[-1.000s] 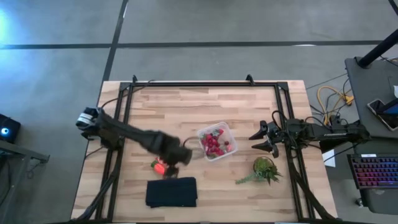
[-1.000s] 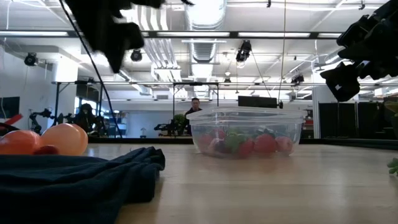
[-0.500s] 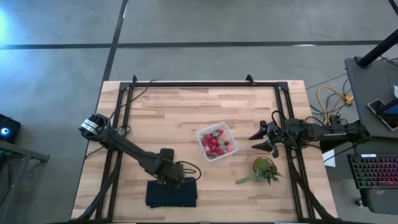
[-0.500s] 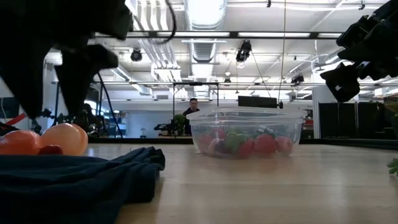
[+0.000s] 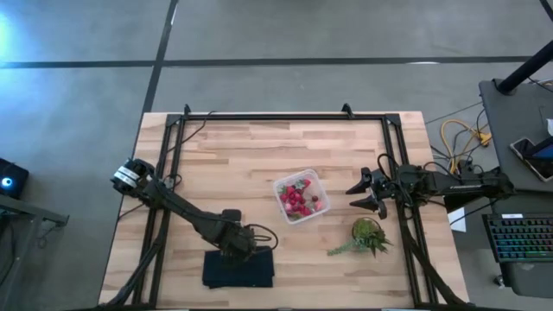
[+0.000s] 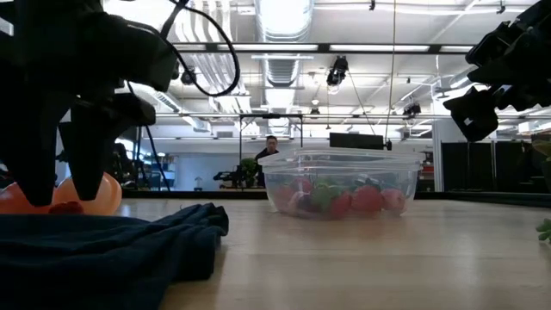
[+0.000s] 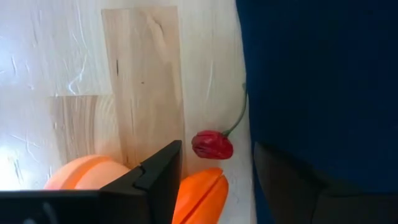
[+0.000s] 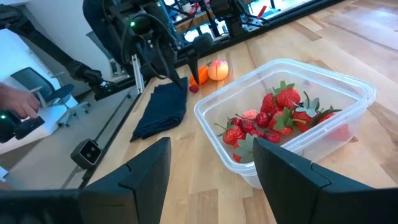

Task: Pick and placing Produce into tupperware
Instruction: Put the red cherry into the container

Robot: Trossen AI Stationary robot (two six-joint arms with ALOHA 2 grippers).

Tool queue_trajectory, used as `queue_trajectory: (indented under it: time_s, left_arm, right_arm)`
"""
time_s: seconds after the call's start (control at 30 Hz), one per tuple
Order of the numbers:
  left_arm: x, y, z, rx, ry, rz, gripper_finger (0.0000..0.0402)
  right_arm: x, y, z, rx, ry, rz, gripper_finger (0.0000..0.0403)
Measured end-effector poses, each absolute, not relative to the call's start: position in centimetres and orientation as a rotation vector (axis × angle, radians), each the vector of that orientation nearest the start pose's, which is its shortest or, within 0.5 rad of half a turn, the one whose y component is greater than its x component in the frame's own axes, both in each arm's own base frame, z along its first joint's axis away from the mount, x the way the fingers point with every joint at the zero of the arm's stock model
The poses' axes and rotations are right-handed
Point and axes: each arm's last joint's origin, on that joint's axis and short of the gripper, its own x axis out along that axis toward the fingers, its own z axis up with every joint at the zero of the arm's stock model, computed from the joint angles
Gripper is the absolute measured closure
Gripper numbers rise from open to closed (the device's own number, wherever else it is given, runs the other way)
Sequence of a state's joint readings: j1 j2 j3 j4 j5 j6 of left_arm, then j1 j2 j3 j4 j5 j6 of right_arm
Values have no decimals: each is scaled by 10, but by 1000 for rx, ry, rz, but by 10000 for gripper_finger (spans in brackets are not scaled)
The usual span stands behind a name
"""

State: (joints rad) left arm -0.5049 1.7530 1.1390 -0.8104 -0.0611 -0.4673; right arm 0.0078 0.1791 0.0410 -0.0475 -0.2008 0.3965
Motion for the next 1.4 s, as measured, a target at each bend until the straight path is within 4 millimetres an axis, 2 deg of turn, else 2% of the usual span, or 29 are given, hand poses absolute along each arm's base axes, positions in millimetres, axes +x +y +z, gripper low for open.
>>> queue_trajectory:
  time_s: [0.33, 0.73, 1.07, 1.4]
  left_arm:
    - [272, -148, 162, -14, 1424, -5, 217]
    - [273, -147, 161, 0, 1404, 33, 220]
    - [272, -148, 154, -32, 1382, 5, 291]
    - [273, -148, 153, -43, 1378, -7, 302]
  right_arm:
    - [106, 7, 158, 412, 224, 169, 184]
    - [106, 7, 158, 411, 224, 169, 184]
    - [106, 7, 158, 411, 224, 169, 184]
    - [106, 7, 158, 412, 224, 169, 184]
